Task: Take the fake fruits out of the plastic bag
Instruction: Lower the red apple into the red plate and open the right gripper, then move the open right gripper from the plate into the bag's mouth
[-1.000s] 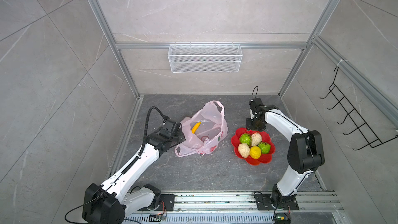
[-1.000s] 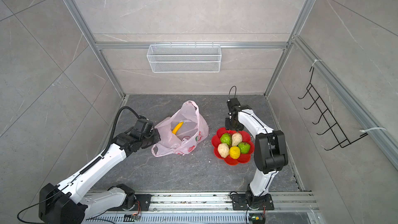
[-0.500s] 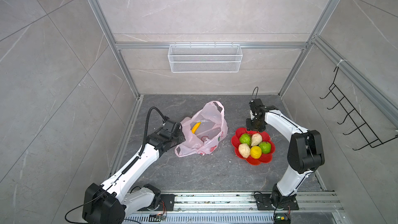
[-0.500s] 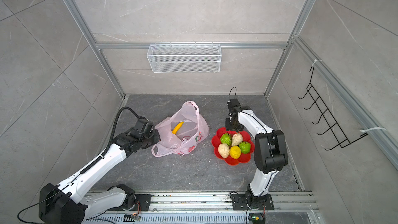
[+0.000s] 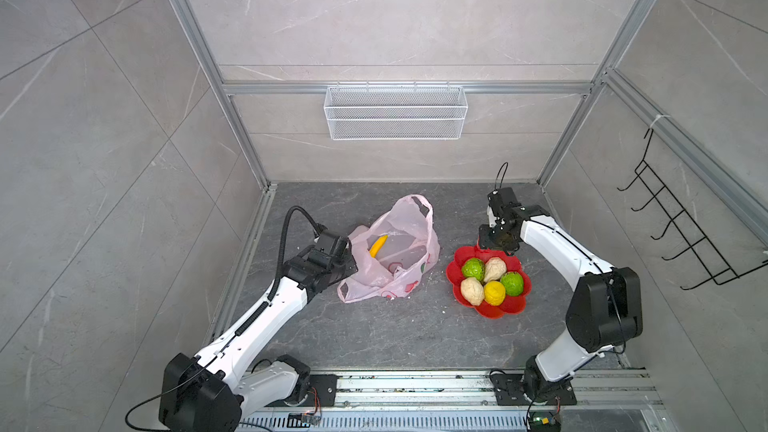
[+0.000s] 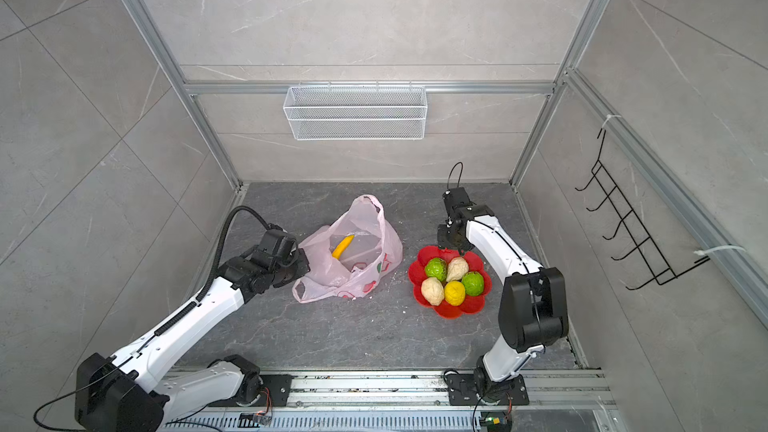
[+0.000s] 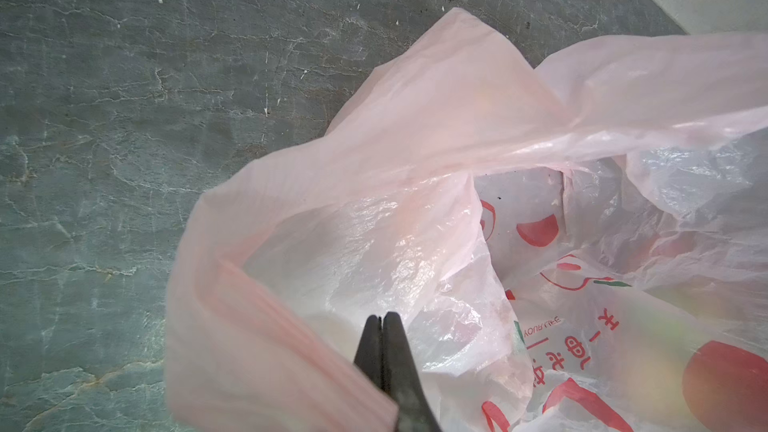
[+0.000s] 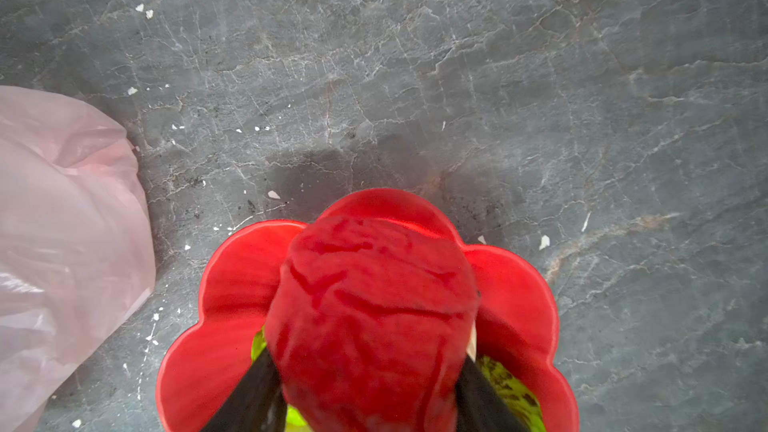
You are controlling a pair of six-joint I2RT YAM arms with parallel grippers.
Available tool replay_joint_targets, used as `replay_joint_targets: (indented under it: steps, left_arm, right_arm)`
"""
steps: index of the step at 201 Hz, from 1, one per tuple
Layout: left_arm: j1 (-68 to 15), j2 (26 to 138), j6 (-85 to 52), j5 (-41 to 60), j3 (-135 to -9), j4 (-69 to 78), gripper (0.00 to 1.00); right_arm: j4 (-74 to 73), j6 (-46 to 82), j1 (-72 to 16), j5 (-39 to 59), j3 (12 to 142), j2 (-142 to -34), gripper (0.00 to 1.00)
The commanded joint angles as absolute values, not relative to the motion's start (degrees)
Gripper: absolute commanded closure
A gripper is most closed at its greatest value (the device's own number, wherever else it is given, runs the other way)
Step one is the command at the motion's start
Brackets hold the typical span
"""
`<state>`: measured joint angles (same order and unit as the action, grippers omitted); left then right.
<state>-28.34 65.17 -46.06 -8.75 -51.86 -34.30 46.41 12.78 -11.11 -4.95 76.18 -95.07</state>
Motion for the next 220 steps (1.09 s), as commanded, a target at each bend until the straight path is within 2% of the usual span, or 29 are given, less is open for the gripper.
replay_joint_targets:
  steps: [1, 109, 220]
  left_arm:
    - [-28.1, 64.0, -46.6, -8.5, -52.1, -33.8, 1.00]
    - [-28.1, 63.3, -46.6, -9.1, -52.1, -34.7, 1.00]
    - [-28.1, 63.4, -46.4, -9.0, -51.9, -34.3, 1.00]
  right_arm:
    - [45.6, 12.4, -11.0, -4.9, 74.8, -96.6, 0.59]
    - [43.8, 12.7, -10.9, -5.4, 73.6, -101.1, 0.54]
    - [43.9, 13.4, -10.9, -5.7, 72.7, -98.6, 0.27]
